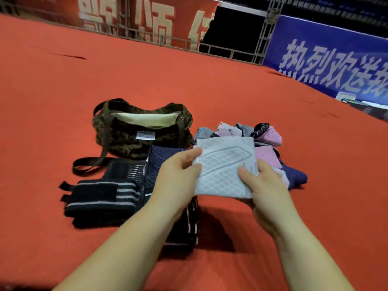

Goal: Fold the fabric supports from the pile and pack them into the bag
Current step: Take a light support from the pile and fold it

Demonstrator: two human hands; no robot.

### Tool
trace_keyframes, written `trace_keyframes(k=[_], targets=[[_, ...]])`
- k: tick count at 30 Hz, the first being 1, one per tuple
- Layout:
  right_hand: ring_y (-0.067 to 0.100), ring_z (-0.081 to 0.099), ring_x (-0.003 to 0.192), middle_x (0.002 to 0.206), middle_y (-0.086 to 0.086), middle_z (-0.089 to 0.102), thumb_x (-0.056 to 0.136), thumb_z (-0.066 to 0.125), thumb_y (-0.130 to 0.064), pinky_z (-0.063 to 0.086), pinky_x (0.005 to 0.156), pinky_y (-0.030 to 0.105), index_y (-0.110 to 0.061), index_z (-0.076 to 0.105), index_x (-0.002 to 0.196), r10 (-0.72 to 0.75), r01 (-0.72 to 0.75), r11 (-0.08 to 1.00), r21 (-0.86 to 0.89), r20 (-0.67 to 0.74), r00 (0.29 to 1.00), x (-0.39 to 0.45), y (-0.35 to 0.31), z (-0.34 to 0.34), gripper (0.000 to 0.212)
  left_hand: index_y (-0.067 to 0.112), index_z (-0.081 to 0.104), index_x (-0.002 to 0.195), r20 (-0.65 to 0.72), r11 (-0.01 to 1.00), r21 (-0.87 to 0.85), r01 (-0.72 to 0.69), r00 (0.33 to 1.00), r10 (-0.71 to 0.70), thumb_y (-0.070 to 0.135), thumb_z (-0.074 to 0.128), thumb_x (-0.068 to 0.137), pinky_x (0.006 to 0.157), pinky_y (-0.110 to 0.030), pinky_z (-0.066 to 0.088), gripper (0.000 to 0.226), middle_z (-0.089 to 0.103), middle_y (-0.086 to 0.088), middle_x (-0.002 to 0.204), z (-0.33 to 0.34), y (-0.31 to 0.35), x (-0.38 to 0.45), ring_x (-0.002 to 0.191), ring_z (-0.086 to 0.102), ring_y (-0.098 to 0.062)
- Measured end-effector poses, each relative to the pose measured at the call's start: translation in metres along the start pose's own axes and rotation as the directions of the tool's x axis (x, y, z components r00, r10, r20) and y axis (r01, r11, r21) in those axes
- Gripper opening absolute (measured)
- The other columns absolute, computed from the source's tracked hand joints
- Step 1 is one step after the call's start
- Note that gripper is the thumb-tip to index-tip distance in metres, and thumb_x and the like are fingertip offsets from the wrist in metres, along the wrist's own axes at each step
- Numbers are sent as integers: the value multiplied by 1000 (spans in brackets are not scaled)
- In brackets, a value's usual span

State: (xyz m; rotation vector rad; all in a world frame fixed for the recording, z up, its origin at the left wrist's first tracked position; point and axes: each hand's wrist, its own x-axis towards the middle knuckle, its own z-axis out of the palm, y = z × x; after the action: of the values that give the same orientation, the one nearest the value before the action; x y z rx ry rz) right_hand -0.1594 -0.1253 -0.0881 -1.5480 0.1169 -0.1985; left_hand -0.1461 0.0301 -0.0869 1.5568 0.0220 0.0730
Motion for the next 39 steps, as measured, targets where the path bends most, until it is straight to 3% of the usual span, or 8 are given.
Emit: trace_keyframes(k=[4, 7, 12, 14, 18, 26, 31, 39], targets=[[7, 65, 75, 86, -5, 71, 87, 64, -18, 49, 69, 24, -15, 65, 95, -119, 134, 887, -442, 61, 991, 34, 1, 40, 8, 16, 64, 120, -72, 993, 120, -18, 997, 27, 0, 54, 87, 92, -28, 49, 38, 64, 2, 115, -47, 1, 30, 104, 62, -12], [18, 59, 80, 85, -2, 61, 87, 62, -28, 36, 64, 25, -13, 62, 97, -154, 171, 697, -696, 87, 984, 61, 3, 67, 18, 11, 62, 123, -59, 974, 228, -2, 998, 16, 1, 58, 85, 92, -26, 47, 39, 64, -3, 119, -71, -6, 56, 104, 61, -14], [28, 57, 93, 92, 8, 63, 89, 59, -32, 29, 65, 28, -6, 59, 91, -42, 135, 536, -833, 133, 990, 84, 13, 90, 26, 9, 59, 127, -32, 899, 437, -16, 999, 33, 0, 56, 85, 62, 2, 39, 43, 61, -4, 121, -85, -17, 85, 92, 59, -10], [24, 52, 87, 81, 0, 54, 90, 58, -33, 27, 64, 27, -15, 51, 78, 44, 78, 511, -856, 117, 992, 89, 16, 91, 23, 9, 58, 128, 8, 866, 498, -39, 999, 40, 2, 56, 86, 73, -3, 42, 43, 61, -4, 126, -87, -22, 91, 92, 61, -10], [18, 46, 82, 74, -5, 49, 88, 62, -34, 25, 60, 27, -15, 51, 81, 93, 32, 487, -873, 88, 992, 91, 25, 90, 23, 13, 56, 131, 67, 829, 557, -41, 998, 5, 5, 55, 88, 47, -5, 36, 44, 68, -12, 107, -89, -38, 95, 44, 48, 2], [26, 52, 115, 125, 8, 55, 87, 63, -36, 44, 88, 34, -14, 48, 125, 54, 112, 412, -904, 147, 988, 90, 46, 94, 47, 12, 58, 127, 154, 576, 807, -131, 988, 10, 9, 49, 90, 86, -19, 37, 39, 54, -9, 128, -90, -47, 96, 114, 52, -23], [19, 25, 139, 152, -1, 29, 95, 48, -35, 28, 109, 36, -29, 37, 143, -42, 511, 72, -856, 510, 859, 98, 48, 86, 49, 21, 33, 144, 453, 61, 885, -462, 884, 118, 27, 34, 99, 110, -32, 23, 45, 10, -5, 159, -94, -49, 106, 143, 16, -22], [19, 2, 147, 159, -6, 1, 103, 26, -39, 8, 117, 34, -31, 17, 150, 171, 526, 124, -841, 540, 824, 99, 51, 78, 49, 18, 6, 152, 494, -10, 860, -511, 835, -242, 42, 19, 103, 116, -36, 9, 56, -2, -1, 160, -97, -45, 109, 147, 2, -18]])
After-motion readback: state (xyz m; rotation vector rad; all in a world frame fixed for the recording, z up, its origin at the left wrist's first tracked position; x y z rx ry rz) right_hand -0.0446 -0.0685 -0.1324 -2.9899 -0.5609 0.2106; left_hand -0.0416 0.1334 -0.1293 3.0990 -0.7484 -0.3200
